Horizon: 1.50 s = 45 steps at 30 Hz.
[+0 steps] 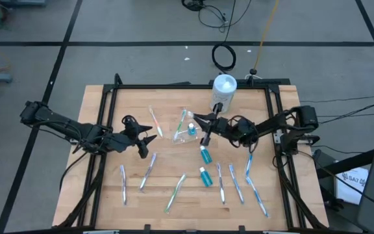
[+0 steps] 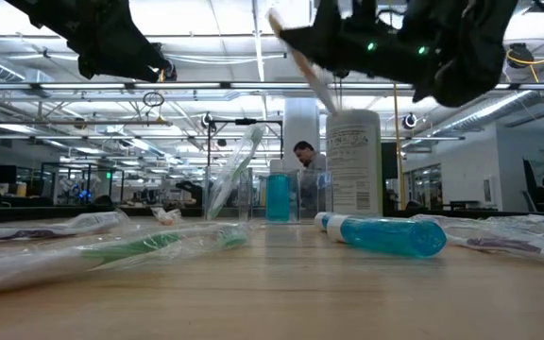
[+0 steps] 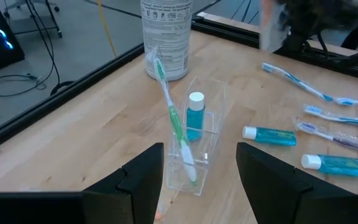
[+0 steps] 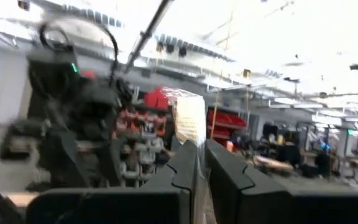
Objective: Pick & Place toothbrushing station
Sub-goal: Put the right orange toothbrush into the transparent organizer
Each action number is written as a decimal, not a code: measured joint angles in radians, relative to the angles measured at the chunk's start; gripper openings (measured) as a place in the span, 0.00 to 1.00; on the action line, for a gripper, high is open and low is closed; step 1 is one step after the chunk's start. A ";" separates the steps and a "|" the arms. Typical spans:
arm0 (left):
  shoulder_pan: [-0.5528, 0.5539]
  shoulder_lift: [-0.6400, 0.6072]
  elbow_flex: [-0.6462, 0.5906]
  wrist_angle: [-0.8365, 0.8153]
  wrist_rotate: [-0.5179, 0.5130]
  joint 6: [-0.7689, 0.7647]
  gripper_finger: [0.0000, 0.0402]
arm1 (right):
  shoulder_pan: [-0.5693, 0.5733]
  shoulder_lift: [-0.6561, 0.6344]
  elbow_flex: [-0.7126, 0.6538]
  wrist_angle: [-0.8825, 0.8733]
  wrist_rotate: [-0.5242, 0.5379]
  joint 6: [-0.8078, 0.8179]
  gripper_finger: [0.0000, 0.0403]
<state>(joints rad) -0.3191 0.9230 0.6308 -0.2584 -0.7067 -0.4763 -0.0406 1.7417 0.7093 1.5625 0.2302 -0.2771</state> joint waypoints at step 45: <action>0.005 0.000 0.000 0.001 0.028 0.008 0.52 | -0.169 0.178 0.073 -0.124 0.008 0.186 0.04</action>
<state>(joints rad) -0.3145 0.9226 0.6308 -0.2573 -0.6785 -0.4683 -0.2100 1.9194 0.7818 1.4382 0.2379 -0.0912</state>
